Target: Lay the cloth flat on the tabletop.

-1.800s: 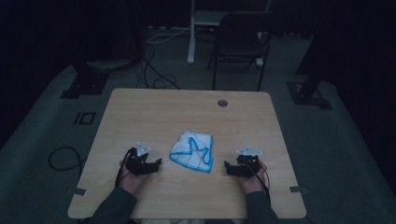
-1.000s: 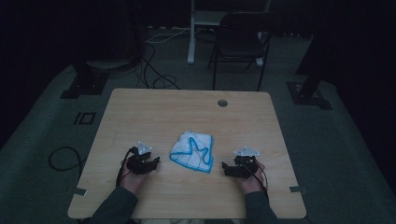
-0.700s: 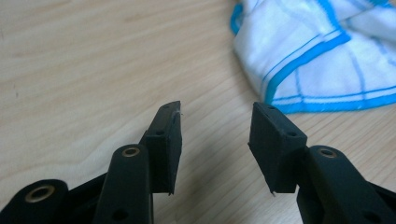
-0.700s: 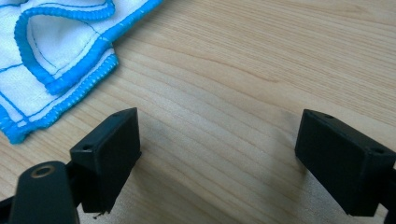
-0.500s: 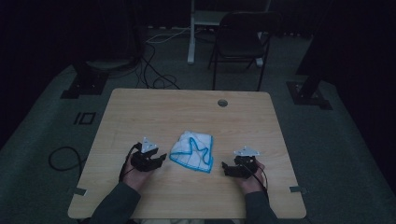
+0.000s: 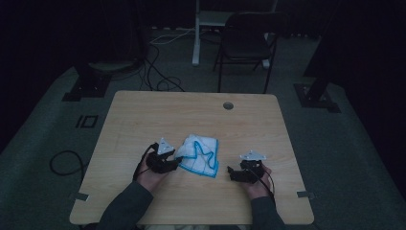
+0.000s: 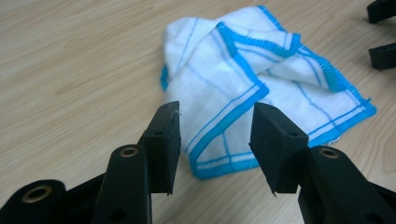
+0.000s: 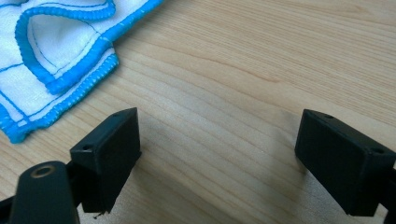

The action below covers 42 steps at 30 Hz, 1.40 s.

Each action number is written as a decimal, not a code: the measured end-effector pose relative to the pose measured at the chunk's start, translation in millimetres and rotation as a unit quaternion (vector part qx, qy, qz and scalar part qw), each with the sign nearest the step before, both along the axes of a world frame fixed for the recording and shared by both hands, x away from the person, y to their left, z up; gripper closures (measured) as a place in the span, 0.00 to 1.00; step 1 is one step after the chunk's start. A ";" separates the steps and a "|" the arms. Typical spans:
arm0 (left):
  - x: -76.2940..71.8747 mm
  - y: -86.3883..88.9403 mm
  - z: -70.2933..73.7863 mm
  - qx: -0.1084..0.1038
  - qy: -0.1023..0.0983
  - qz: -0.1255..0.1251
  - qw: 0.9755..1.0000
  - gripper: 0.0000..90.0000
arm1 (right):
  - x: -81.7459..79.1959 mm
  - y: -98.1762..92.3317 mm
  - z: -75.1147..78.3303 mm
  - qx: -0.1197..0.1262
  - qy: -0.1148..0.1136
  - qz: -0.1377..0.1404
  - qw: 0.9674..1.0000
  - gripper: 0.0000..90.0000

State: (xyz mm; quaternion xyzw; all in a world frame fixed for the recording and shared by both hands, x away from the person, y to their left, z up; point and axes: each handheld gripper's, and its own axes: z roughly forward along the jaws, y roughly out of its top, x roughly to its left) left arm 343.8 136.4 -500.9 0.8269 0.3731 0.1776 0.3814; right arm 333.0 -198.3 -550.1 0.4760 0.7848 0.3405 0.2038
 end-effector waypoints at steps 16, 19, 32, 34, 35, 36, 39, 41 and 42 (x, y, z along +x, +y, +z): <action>14.1 -41.9 -2.5 0.032 -0.008 -0.045 0.998 0.61 | 0.0 0.1 0.0 0.000 0.000 0.000 1.000 0.16; 17.2 -48.9 -5.7 0.038 -0.005 -0.049 0.998 0.61 | -0.1 0.1 0.1 0.001 0.001 -0.001 1.000 0.16; 28.1 -64.1 -22.3 0.071 -0.006 -0.038 0.997 0.57 | 0.0 0.1 0.0 0.001 0.000 -0.001 1.000 0.16; 29.0 -63.6 -21.8 0.073 -0.007 -0.031 0.997 0.65 | 0.0 0.1 0.0 0.001 0.000 -0.001 1.000 0.16; 29.6 -62.8 -21.2 0.071 -0.006 -0.028 0.997 0.69 | 0.0 0.1 0.0 0.000 0.000 -0.001 1.000 0.16; 30.2 -61.7 -20.5 0.070 -0.006 -0.026 0.997 0.73 | 0.0 0.1 0.0 0.000 0.000 -0.001 1.000 0.16; 30.4 -60.2 -18.5 0.066 -0.005 -0.023 0.998 0.84 | -0.1 0.1 0.0 0.000 0.000 -0.001 1.000 0.16; 29.4 -58.0 -14.3 0.062 -0.012 -0.020 0.998 0.88 | -0.1 0.1 0.0 0.001 0.000 -0.001 1.000 0.16; 29.3 -57.1 -12.8 0.059 -0.012 -0.019 0.998 0.94 | -0.1 0.1 0.0 0.000 0.000 -0.001 1.000 0.16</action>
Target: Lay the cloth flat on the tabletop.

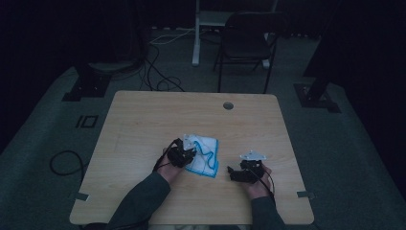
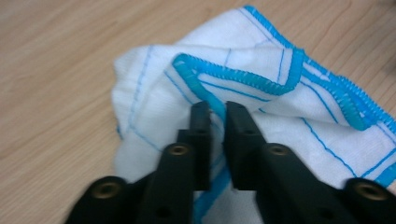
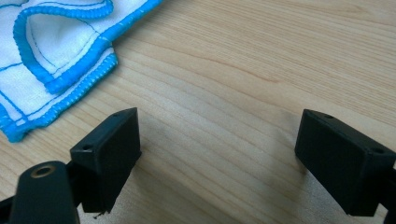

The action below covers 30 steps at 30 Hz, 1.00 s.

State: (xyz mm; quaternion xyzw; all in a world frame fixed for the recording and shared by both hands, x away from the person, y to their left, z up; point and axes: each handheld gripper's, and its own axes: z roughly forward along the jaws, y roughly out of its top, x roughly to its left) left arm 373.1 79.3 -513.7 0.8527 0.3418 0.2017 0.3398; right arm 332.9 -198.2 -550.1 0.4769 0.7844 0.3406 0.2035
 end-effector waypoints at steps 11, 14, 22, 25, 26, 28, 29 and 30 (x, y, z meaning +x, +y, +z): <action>-4.8 -0.6 4.3 -0.005 -0.002 -0.027 1.000 0.87 | -0.1 0.1 0.0 0.000 0.000 -0.001 1.000 0.16; -6.4 -6.1 -0.9 0.002 0.003 -0.044 0.999 0.79 | -0.1 0.1 0.0 0.000 0.000 -0.001 1.000 0.16; -7.2 -12.2 -11.9 0.041 -0.004 -0.017 0.999 0.92 | -0.1 0.0 0.0 0.000 0.000 0.000 1.000 0.16; -8.0 -8.4 -5.8 0.027 -0.010 -0.009 1.000 0.99 | -0.1 -0.1 0.0 0.000 0.000 0.000 1.000 0.16; -8.7 -6.9 -3.2 0.022 -0.014 -0.009 1.000 0.99 | -0.1 -0.1 0.0 0.000 0.000 0.000 1.000 0.16; -10.1 -2.3 2.6 0.012 -0.022 -0.004 1.000 0.99 | -0.2 -0.1 0.0 0.000 0.000 0.000 1.000 0.16; -10.2 1.5 6.1 0.002 -0.026 0.004 1.000 0.99 | -0.4 -0.1 0.1 0.000 0.001 0.000 1.000 0.17; -10.1 4.1 8.3 -0.004 -0.027 0.008 1.000 0.99 | -0.9 0.0 0.7 0.000 0.000 0.000 1.000 0.21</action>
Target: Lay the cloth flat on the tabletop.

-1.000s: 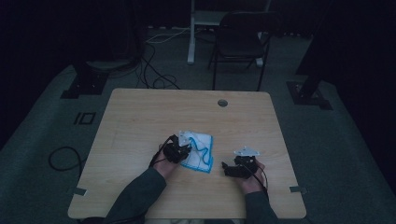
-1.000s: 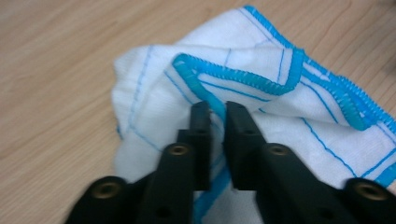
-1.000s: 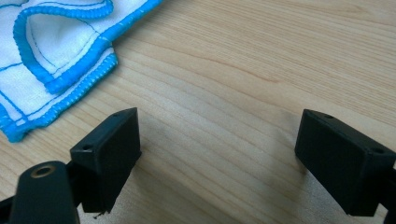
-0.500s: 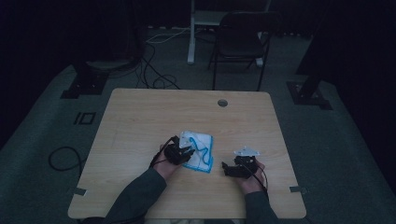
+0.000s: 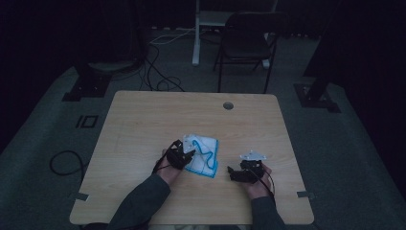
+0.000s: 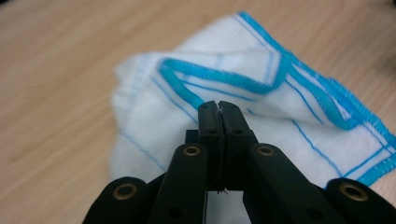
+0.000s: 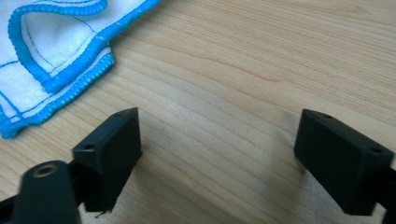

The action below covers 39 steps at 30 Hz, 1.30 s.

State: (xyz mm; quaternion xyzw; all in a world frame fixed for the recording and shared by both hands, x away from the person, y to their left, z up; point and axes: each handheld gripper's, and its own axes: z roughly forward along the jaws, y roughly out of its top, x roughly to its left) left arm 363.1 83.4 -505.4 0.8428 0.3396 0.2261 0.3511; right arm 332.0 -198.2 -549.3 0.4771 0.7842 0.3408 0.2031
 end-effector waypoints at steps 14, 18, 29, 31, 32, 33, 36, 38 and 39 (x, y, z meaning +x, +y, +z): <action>8.1 31.7 18.1 -0.032 -0.020 0.047 0.998 1.00 | -12.4 25.6 19.4 0.026 -0.033 0.068 0.997 0.67; 8.9 34.4 19.9 -0.035 -0.023 0.051 0.998 1.00 | -13.2 46.7 23.8 0.025 -0.044 0.111 0.993 0.72; 9.9 53.6 26.3 -0.049 -0.031 0.074 0.996 1.00 | -1.6 81.7 11.9 -0.032 -0.034 0.144 0.988 0.84; 10.4 57.7 26.9 -0.055 -0.031 0.080 0.995 1.00 | 0.5 79.3 14.1 -0.026 -0.035 0.149 0.988 0.95; 10.6 59.7 27.1 -0.056 -0.031 0.082 0.995 1.00 | 1.7 78.5 15.4 -0.030 -0.037 0.148 0.988 0.98; 10.6 61.4 27.1 -0.057 -0.030 0.085 0.994 1.00 | 2.8 77.8 17.2 -0.031 -0.039 0.145 0.988 0.98; 10.4 66.6 25.8 -0.055 -0.028 0.090 0.994 1.00 | 7.7 74.3 25.4 -0.030 -0.053 0.129 0.990 0.99; 9.8 70.0 23.7 -0.056 -0.026 0.093 0.994 1.00 | 13.1 71.0 32.8 -0.024 -0.060 0.115 0.991 0.99; 9.1 72.2 22.6 -0.055 -0.024 0.095 0.994 1.00 | 15.2 69.7 35.1 -0.023 -0.063 0.111 0.992 0.99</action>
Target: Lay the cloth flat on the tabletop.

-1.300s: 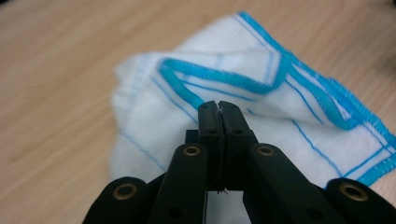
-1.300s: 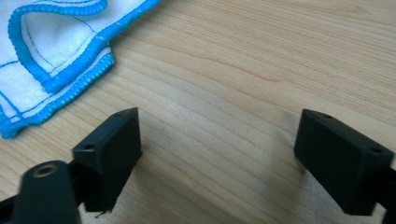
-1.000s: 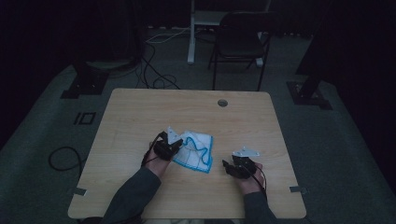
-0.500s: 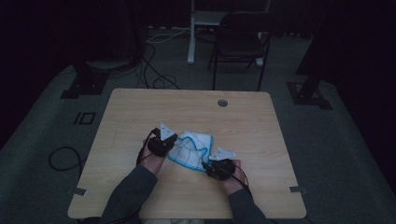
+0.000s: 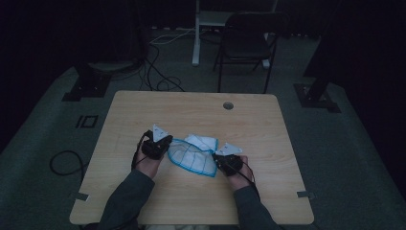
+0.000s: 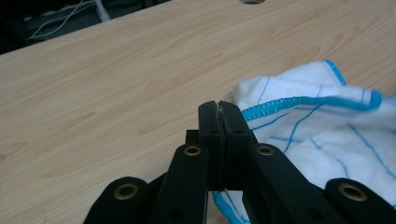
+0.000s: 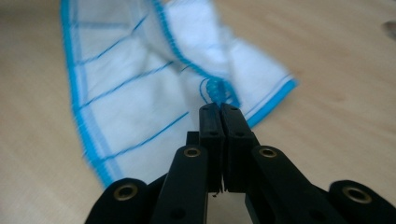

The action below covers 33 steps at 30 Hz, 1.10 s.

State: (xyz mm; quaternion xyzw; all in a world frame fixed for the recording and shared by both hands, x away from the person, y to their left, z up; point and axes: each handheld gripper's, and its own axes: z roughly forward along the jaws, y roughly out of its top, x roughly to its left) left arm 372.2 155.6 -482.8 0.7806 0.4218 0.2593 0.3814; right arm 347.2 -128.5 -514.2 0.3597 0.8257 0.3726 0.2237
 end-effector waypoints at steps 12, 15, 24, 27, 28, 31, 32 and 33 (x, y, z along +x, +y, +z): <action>2.1 40.6 -17.7 -0.020 0.043 0.052 0.998 1.00 | 28.2 -15.9 25.9 0.013 -0.011 -0.047 0.999 1.00; 3.4 46.2 -22.6 -0.021 0.054 0.060 0.996 1.00 | 32.4 -14.4 29.6 0.014 -0.015 -0.044 0.999 1.00; 2.2 48.3 -9.6 -0.040 0.038 0.043 0.998 0.80 | 40.0 -0.1 41.7 0.016 -0.026 -0.025 0.999 1.00; 2.7 41.2 2.4 -0.044 0.027 0.026 0.998 0.76 | 42.4 2.3 44.0 0.020 -0.025 -0.022 0.999 1.00; 3.1 38.8 4.9 -0.044 0.026 0.020 0.998 0.74 | 43.3 3.5 44.6 0.021 -0.024 -0.020 0.999 1.00; 6.3 24.9 13.2 -0.044 0.021 -0.004 0.999 0.72 | 44.4 6.8 45.7 0.023 -0.022 -0.017 0.999 1.00; 7.8 17.6 16.0 -0.042 0.021 -0.014 0.999 0.72 | 44.9 7.8 46.1 0.023 -0.023 -0.014 0.999 1.00; 8.6 13.1 17.5 -0.041 0.021 -0.021 0.999 0.71 | 45.4 9.0 46.6 0.022 -0.024 -0.012 0.999 1.00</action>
